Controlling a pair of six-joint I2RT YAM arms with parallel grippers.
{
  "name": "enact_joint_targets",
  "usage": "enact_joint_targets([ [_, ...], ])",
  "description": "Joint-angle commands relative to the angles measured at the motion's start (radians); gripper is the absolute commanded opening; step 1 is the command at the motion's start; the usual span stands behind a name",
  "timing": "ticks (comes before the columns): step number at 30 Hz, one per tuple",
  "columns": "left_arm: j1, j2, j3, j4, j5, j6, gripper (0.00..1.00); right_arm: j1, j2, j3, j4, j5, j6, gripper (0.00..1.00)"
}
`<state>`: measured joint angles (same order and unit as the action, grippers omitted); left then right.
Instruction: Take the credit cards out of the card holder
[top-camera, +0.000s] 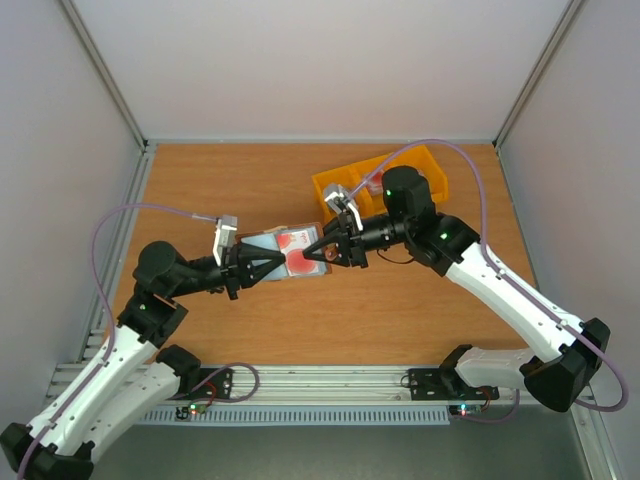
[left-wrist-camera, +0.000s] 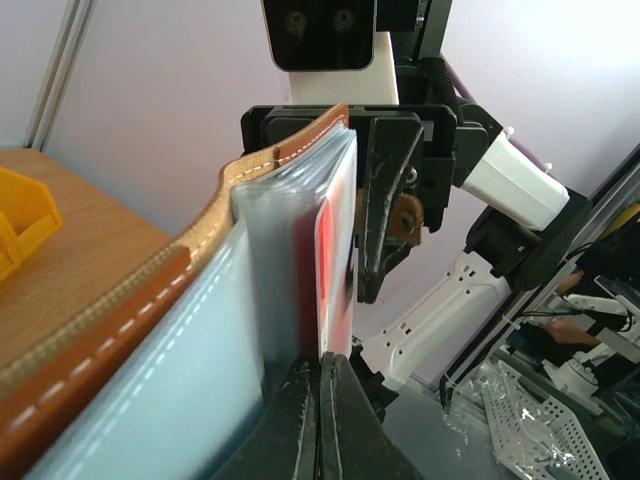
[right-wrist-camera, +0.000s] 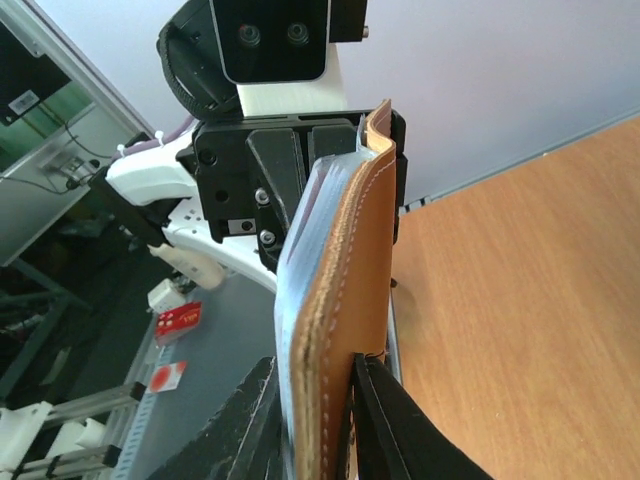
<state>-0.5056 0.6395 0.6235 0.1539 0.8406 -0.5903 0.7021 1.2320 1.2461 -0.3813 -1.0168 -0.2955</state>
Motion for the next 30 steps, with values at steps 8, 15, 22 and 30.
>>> enact_joint_targets([
  [8,-0.004,-0.062,-0.09,0.002,-0.063,-0.191,0.0,0.006,-0.021,-0.139,0.116,-0.024,0.135,0.22],
  [15,-0.004,-0.054,-0.125,-0.031,-0.031,-0.134,0.0,-0.001,-0.054,-0.227,0.154,-0.016,0.161,0.16],
  [22,0.001,-0.018,-0.115,-0.106,0.014,-0.023,0.0,-0.051,-0.074,-0.228,0.094,-0.05,0.132,0.14],
  [30,0.012,0.028,-0.061,-0.148,0.068,0.063,0.0,-0.058,-0.043,-0.201,0.088,-0.078,0.115,0.08],
])
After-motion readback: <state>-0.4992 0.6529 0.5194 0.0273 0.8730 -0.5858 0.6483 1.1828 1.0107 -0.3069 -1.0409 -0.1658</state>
